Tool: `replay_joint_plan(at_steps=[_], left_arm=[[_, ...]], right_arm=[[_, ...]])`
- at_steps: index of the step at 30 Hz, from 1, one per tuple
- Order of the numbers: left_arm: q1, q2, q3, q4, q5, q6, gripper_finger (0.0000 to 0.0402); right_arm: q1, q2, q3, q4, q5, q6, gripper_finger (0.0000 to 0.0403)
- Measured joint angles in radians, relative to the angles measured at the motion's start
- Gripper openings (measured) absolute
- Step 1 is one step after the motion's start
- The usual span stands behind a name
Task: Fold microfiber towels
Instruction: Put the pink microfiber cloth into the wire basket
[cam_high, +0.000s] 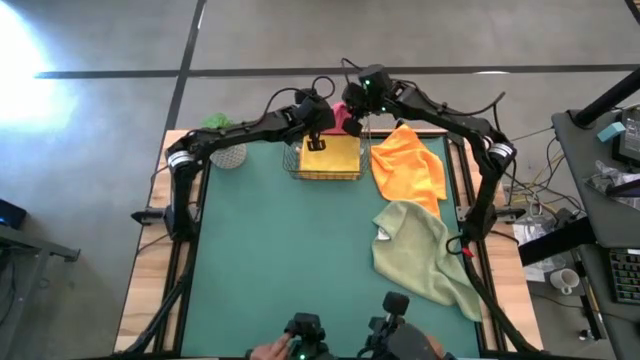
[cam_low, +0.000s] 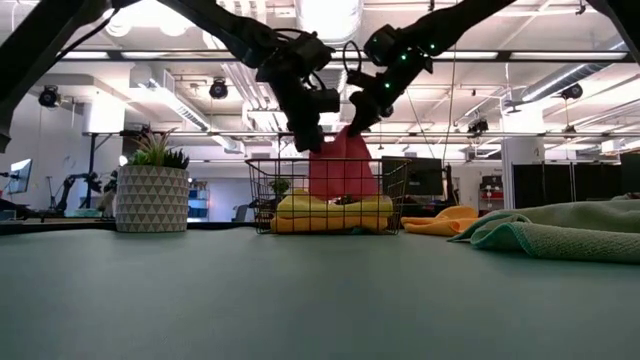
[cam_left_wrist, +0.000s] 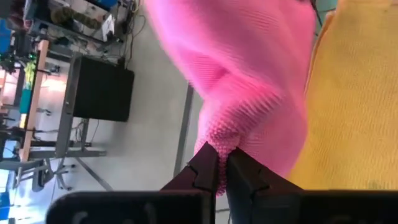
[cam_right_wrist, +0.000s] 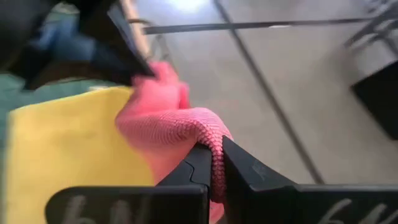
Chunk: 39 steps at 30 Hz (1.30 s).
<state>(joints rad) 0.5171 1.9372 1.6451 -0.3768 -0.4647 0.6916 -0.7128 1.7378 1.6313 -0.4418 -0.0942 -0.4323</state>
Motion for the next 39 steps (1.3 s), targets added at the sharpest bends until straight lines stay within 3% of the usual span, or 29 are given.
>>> replay_joint_plan(at_steps=[5,14,25,34,39], left_arm=[[0.000,-0.006,-0.002,-0.105,0.022,-0.046,0.0001],[-0.013,-0.006,-0.015,-0.268,0.255,-0.137,0.0001],[-0.029,-0.007,-0.006,-0.331,0.278,-0.137,0.0005],[-0.042,-0.011,-0.002,-0.405,0.278,-0.138,0.0089],[-0.048,-0.035,-0.002,-0.407,0.278,-0.136,0.0138]], right_arm=[[0.017,0.000,-0.043,-0.055,-0.022,0.050,0.0008],[0.056,0.000,-0.102,-0.116,-0.099,0.167,0.0008],[0.108,0.000,-0.109,-0.219,-0.127,0.233,0.0008],[0.113,0.000,-0.120,-0.257,-0.126,0.240,0.0011],[0.124,-0.001,-0.123,-0.258,-0.126,0.207,0.0039]])
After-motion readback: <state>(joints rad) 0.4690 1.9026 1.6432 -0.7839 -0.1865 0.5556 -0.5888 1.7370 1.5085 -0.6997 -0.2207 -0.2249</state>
